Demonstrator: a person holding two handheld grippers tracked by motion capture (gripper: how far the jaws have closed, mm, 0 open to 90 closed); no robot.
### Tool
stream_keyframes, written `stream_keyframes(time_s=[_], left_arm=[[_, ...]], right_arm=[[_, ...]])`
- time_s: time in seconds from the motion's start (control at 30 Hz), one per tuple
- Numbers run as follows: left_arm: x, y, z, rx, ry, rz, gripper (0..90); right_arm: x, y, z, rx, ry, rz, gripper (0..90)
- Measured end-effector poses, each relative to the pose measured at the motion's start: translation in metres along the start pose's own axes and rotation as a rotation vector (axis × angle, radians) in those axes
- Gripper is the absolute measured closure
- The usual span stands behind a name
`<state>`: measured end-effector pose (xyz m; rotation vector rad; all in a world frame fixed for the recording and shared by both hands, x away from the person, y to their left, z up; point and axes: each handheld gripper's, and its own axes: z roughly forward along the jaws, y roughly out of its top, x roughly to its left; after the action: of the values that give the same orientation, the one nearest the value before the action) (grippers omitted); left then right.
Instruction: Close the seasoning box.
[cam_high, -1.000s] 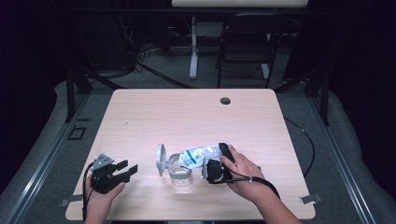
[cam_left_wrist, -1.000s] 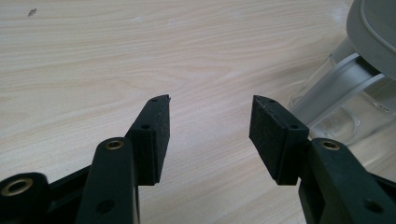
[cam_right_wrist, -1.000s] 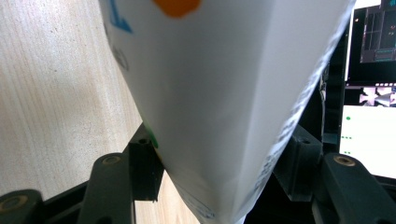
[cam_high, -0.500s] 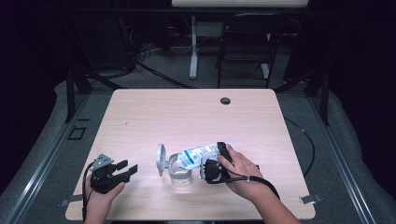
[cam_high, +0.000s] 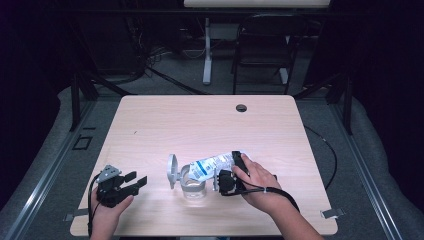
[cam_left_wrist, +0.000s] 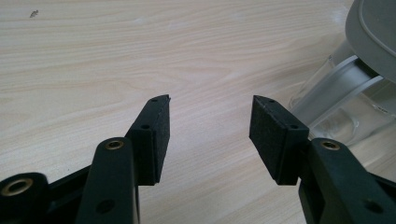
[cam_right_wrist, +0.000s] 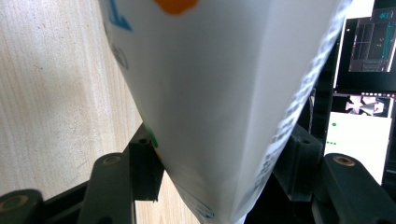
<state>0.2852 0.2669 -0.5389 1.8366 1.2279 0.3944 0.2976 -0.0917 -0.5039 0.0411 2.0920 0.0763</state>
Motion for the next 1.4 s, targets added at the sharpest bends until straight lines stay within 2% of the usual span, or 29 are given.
stream_keyframes(time_s=[0.33,0.37,0.5,0.83,1.1,1.4], left_arm=[[0.0011,-0.0001,-0.0002,0.006,-0.002,-0.002,48.6],[0.0013,-0.0001,-0.0002,0.004,-0.002,-0.001,48.6],[0.0014,0.0,-0.0005,0.004,0.0,-0.001,48.6],[0.0014,0.0,-0.0006,0.006,0.001,0.0,48.6],[0.002,0.0003,-0.0012,0.015,-0.001,0.003,48.6],[0.0021,0.0002,-0.0009,0.015,0.0,0.003,48.6]], right_arm=[[-0.0027,0.0,0.0013,0.003,-0.005,-0.016,42.8],[-0.0036,0.0006,0.001,0.016,-0.009,-0.027,42.8],[-0.0032,0.0004,0.002,0.004,-0.006,-0.021,42.8],[-0.0047,0.0015,0.0018,0.005,-0.016,-0.046,43.0],[-0.0061,0.0025,0.0018,0.017,-0.014,-0.043,43.0],[-0.0039,0.0032,0.0023,0.013,-0.04,-0.089,43.2]])
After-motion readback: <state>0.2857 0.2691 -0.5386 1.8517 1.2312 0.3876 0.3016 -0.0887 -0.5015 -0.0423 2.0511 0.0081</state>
